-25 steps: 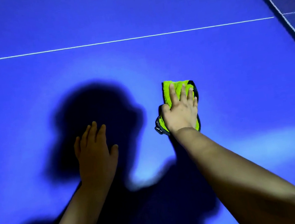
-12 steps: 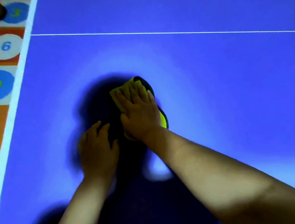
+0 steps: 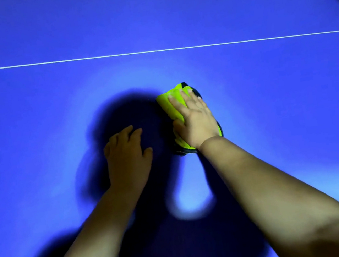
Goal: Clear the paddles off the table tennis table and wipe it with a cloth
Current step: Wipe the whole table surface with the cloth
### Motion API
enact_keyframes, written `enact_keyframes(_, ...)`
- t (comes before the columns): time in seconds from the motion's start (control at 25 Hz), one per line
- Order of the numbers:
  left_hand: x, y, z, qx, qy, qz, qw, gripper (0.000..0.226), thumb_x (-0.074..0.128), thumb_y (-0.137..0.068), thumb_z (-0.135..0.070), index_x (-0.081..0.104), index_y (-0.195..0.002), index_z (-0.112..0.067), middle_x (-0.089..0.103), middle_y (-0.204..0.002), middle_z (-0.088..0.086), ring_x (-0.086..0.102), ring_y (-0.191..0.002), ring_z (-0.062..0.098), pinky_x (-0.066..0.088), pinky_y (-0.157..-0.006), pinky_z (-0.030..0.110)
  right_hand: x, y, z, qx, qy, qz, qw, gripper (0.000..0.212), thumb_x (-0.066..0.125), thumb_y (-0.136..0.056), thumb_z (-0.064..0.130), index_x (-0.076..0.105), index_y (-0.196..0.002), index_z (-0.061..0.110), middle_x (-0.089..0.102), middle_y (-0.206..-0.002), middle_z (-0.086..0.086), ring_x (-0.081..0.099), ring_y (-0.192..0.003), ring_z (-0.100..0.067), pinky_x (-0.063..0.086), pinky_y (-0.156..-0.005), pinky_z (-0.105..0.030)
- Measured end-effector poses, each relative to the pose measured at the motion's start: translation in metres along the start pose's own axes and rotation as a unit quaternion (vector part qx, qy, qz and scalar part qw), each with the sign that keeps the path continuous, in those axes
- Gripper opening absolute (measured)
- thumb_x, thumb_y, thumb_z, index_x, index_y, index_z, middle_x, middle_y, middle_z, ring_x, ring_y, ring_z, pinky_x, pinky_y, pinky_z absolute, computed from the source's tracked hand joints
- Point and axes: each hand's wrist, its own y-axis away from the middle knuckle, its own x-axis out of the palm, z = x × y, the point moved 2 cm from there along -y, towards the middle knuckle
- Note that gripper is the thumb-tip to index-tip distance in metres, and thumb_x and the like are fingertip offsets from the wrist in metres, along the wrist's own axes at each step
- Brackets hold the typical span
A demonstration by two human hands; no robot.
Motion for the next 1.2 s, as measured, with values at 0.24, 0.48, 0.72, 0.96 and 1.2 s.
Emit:
enact_keyframes(0.24,0.040,-0.042,-0.092,0.051,0.014,-0.005,0.999,0.059,0.076,-0.070,-0.026,0.057,-0.125,-0.012,0.051,-0.132,0.011,0.041,-0.121,0.035,0.028,-0.098,0.047,-0.043,0.016,-0.147,0.155,-0.044,-0.054,0.985,0.070,0.037,-0.079,0.040,0.031,-0.148,0.034,0.020,-0.159,-0.003,0.009,-0.148,-0.020,0.008,-0.120,-0.034)
enact_keyframes(0.48,0.040,-0.066,-0.076,0.011,0.003,-0.017,1.000,0.066,0.071,-0.077,-0.037,0.047,-0.135,-0.017,0.036,-0.143,0.008,0.024,-0.132,0.029,0.014,-0.104,0.042,-0.058,0.006,-0.194,0.320,-0.042,-0.074,0.943,0.062,0.043,-0.093,0.034,0.023,-0.151,0.031,0.013,-0.160,-0.004,0.004,-0.148,-0.022,0.005,-0.119,-0.036)
enact_keyframes(0.72,0.007,-0.050,0.010,-0.051,0.002,-0.033,0.998,0.065,0.075,-0.073,-0.032,0.051,-0.131,-0.014,0.041,-0.139,0.012,0.028,-0.129,0.031,0.019,-0.103,0.044,-0.022,-0.036,-0.061,0.320,0.010,-0.045,0.946,0.070,0.040,-0.092,0.038,0.008,-0.153,0.030,0.004,-0.161,-0.009,-0.002,-0.148,-0.029,0.003,-0.119,-0.045)
enact_keyframes(0.96,-0.034,-0.024,0.102,-0.111,-0.004,-0.060,0.992,0.064,0.076,-0.072,-0.028,0.053,-0.130,-0.012,0.044,-0.137,0.014,0.030,-0.127,0.032,0.020,-0.102,0.045,0.025,-0.065,0.111,0.100,0.019,-0.010,0.995,0.073,0.047,-0.087,0.034,0.015,-0.152,0.031,0.008,-0.161,-0.009,0.001,-0.148,-0.030,0.003,-0.118,-0.046)
enact_keyframes(1.2,-0.053,-0.008,0.162,-0.136,-0.029,-0.064,0.988,0.064,0.080,-0.065,-0.029,0.059,-0.123,-0.010,0.053,-0.127,0.018,0.041,-0.118,0.040,0.030,-0.095,0.048,0.052,-0.102,0.217,-0.105,0.044,0.032,0.993,0.062,0.039,-0.083,0.035,0.033,-0.145,0.033,0.022,-0.155,-0.007,0.013,-0.144,-0.034,0.017,-0.115,-0.048)
